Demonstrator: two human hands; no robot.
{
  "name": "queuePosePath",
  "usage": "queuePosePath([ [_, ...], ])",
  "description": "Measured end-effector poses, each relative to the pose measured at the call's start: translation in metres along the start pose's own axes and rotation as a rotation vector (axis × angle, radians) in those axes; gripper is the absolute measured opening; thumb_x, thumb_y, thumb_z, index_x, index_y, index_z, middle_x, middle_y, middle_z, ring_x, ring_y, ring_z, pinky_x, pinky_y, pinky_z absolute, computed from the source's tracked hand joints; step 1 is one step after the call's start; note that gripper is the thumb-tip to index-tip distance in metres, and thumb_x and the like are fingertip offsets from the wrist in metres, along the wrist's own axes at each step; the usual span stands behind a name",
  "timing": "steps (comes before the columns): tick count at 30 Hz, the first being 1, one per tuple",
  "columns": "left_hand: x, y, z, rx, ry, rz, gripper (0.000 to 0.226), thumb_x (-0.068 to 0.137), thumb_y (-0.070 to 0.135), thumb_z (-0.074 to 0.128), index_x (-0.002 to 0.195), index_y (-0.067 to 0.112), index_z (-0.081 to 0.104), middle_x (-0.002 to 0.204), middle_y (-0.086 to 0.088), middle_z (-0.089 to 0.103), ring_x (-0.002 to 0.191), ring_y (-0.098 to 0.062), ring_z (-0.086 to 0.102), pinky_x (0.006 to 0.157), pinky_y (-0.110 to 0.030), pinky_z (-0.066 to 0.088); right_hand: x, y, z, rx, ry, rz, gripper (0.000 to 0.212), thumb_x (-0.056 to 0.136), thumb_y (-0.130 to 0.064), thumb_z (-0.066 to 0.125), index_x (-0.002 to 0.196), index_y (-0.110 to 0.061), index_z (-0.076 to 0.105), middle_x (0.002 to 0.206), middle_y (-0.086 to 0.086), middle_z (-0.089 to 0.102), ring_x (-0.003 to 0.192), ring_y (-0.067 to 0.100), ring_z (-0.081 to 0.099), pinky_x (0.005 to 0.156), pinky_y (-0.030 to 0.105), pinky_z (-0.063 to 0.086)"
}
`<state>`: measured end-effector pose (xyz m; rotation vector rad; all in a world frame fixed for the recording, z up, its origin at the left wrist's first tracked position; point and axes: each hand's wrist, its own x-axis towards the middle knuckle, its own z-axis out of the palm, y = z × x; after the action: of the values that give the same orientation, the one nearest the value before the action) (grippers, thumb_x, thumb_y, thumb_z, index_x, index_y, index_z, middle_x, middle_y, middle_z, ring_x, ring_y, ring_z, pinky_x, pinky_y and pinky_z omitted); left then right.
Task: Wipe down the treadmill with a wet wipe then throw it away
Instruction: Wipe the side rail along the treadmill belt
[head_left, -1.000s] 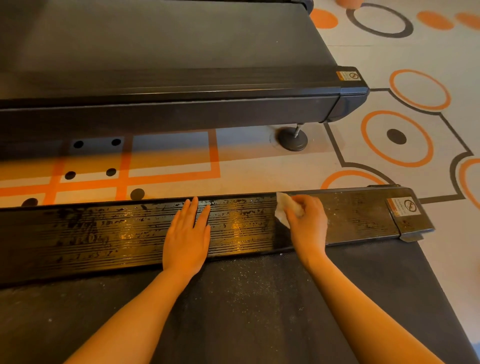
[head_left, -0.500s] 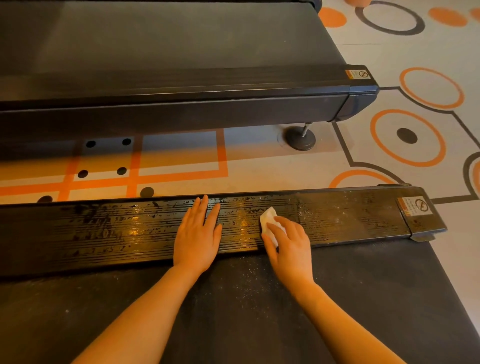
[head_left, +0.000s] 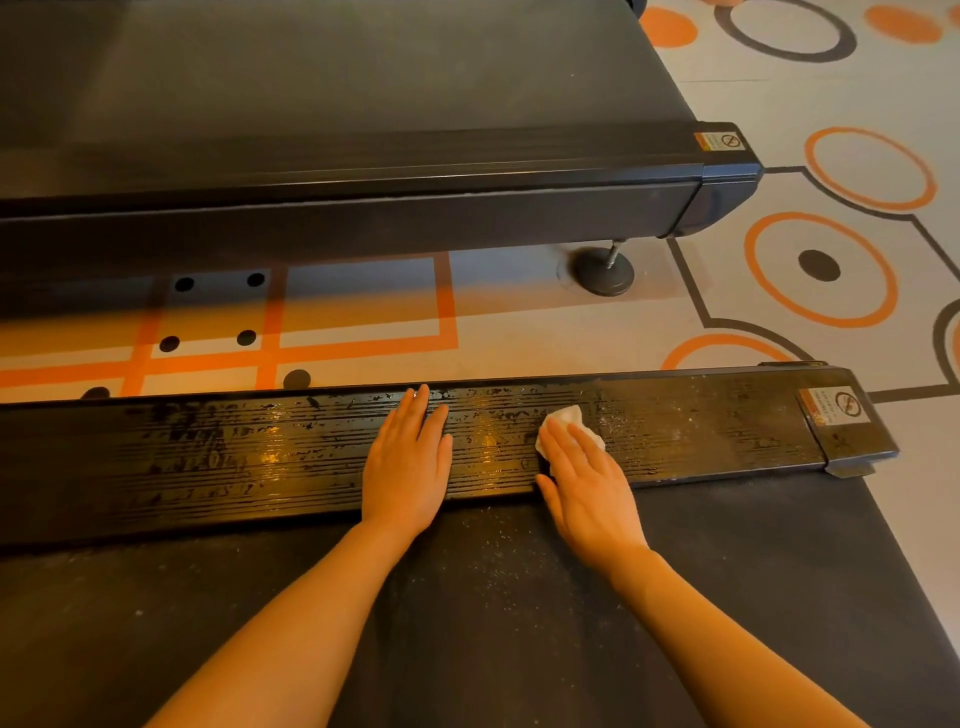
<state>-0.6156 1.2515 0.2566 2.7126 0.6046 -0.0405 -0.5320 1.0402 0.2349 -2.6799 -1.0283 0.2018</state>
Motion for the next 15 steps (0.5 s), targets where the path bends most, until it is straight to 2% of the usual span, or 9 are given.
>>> queuePosePath([
  [3, 0.003, 0.01, 0.005, 0.011, -0.028, 0.092, 0.049, 0.105, 0.036, 0.028, 0.152, 0.023, 0.029, 0.164, 0.0, 0.009, 0.151, -0.017, 0.003, 0.119, -0.033, 0.004, -0.019, 0.005, 0.006, 0.041, 0.035, 0.04, 0.058, 0.099, -0.043, 0.036, 0.148, -0.012, 0.038, 0.153, 0.008, 0.037, 0.143, 0.027, 0.032, 0.115, 0.043, 0.024],
  [6, 0.006, 0.021, 0.009, 0.011, -0.03, 0.142, 0.047, 0.105, 0.035, 0.028, 0.15, 0.022, 0.033, 0.163, 0.0, 0.013, 0.151, -0.017, 0.006, 0.119, -0.033, 0.003, -0.037, 0.005, 0.013, 0.117, 0.03, 0.048, 0.06, 0.098, -0.034, 0.052, 0.151, -0.014, 0.03, 0.158, 0.004, 0.024, 0.146, 0.023, 0.02, 0.114, 0.043, 0.024],
  [10, 0.01, 0.032, 0.017, 0.007, -0.029, 0.165, 0.046, 0.106, 0.033, 0.029, 0.15, 0.022, 0.035, 0.163, 0.0, 0.013, 0.151, -0.017, 0.006, 0.119, -0.033, 0.002, -0.032, 0.008, 0.009, 0.03, 0.005, 0.05, 0.057, 0.101, -0.044, 0.034, 0.15, -0.015, 0.031, 0.157, 0.003, 0.026, 0.145, 0.023, 0.021, 0.112, 0.042, 0.023],
  [15, 0.012, 0.032, 0.024, 0.026, -0.053, 0.18, 0.048, 0.106, 0.033, 0.03, 0.152, 0.023, 0.029, 0.164, 0.0, 0.009, 0.151, -0.017, 0.002, 0.115, -0.03, -0.004, 0.011, 0.022, -0.008, -0.025, -0.049, -0.004, 0.064, 0.097, -0.05, 0.025, 0.151, -0.015, 0.03, 0.158, 0.006, 0.028, 0.148, 0.027, 0.017, 0.12, 0.041, 0.01],
])
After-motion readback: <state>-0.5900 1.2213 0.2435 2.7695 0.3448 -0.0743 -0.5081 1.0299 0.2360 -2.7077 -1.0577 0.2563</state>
